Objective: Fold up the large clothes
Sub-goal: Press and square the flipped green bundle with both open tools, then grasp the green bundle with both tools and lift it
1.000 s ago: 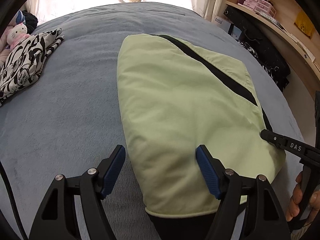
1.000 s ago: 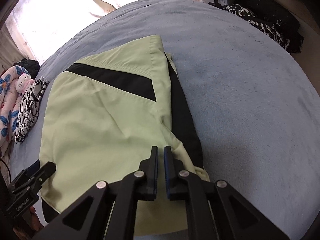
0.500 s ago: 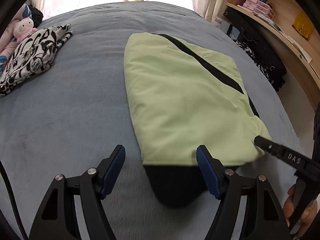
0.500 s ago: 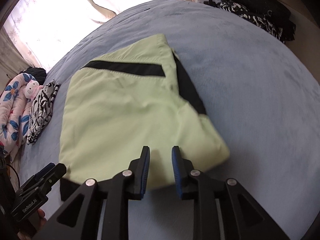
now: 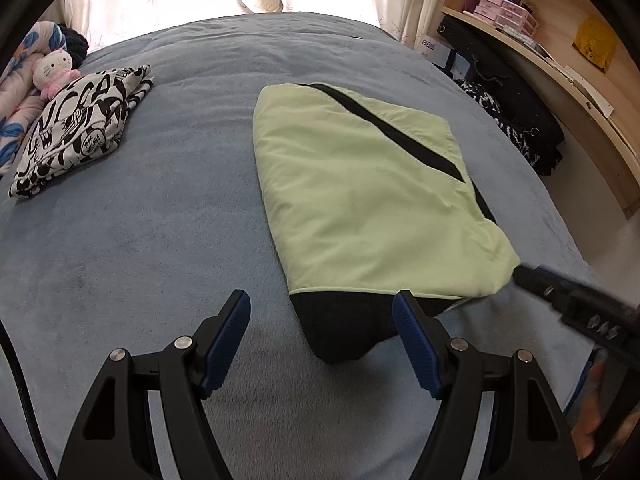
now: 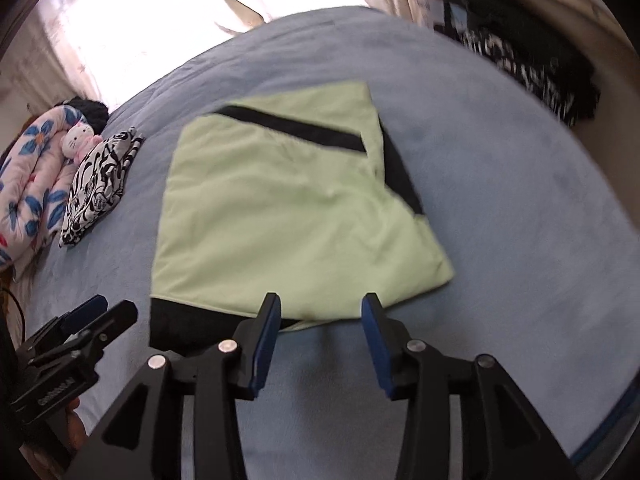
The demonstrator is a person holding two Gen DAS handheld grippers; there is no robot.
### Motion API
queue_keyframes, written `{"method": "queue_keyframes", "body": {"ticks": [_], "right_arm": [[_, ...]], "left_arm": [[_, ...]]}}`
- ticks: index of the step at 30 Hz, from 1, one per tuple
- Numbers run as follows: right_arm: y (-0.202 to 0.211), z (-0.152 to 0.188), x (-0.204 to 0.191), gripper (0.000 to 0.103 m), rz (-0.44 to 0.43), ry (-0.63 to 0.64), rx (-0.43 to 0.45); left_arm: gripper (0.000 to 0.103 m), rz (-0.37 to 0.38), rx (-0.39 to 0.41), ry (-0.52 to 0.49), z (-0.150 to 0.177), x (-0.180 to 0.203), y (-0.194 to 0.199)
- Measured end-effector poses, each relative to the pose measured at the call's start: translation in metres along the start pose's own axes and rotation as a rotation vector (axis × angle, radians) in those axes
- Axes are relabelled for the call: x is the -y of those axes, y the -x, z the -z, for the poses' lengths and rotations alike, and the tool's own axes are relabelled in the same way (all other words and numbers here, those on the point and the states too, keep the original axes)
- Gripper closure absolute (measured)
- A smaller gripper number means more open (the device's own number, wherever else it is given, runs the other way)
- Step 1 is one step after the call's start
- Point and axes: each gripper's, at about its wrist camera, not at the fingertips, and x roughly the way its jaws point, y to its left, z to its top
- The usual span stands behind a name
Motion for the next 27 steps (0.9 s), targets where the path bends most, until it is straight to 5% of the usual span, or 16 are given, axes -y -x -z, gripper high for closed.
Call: {"method": "queue_keyframes", "body": {"ticks": [3,12,19,27], "right_arm": [[0.029,-0.016,-0.002,0.036,0.021,0.017,0.04],[0.066,-0.072,0.011,0.034,-0.019,0.017,0.058],[-0.006,-0.109,0.047,0.034,-0.102,0.015,-0.097],[-0.101,-0.115,0.088,0.034,-0.224,-0.011,-0.196]], "left_arm": [[0.029,-0.003,-0.011,-0.003,-0.006,0.001,0.007],[0.026,0.076,-0.026,-0.018,-0.042,0.003,0.025],[0.023,0.169,-0.045,0.026,-0.071,-0.01,0.002],[0.023,0.24,-0.124,0.129,-0.069,-0.041,-0.076]]}}
